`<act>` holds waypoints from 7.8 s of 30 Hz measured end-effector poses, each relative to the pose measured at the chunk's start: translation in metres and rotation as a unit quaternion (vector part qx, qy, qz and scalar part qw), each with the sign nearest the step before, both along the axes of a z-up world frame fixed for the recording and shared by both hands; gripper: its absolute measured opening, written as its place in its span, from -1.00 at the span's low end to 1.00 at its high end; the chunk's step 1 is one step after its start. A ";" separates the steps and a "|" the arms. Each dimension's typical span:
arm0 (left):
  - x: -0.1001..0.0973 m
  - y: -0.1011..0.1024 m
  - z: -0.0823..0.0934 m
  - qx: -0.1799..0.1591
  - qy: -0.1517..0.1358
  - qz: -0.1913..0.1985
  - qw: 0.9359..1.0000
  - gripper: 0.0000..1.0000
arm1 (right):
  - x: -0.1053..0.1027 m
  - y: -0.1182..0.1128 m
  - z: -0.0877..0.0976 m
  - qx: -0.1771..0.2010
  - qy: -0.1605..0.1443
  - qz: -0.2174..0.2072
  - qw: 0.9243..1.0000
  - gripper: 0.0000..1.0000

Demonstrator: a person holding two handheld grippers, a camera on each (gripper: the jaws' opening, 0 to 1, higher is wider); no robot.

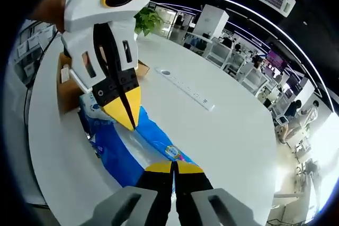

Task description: Operate the shoe box by opening the lid, removing the specified soft item, and placing it in the target area until the item is outside and the box remains undamaged.

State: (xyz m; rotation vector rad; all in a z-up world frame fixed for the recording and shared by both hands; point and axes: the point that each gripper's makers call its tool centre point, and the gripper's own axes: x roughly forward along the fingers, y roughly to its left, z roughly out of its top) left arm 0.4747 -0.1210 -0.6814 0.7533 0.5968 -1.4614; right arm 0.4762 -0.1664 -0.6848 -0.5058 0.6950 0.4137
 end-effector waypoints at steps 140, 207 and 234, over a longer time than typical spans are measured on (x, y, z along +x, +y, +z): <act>-0.030 0.069 0.025 -0.086 0.041 0.091 0.991 0.06 | -0.054 0.042 0.006 0.110 0.002 -0.035 0.993 0.30; -0.059 0.213 0.089 -0.193 0.042 0.243 0.950 0.89 | -0.072 0.165 0.034 0.179 0.005 0.048 0.983 0.65; -0.072 0.276 0.088 -0.200 0.038 0.303 0.931 0.98 | -0.069 0.232 0.036 0.156 0.047 0.191 0.968 0.65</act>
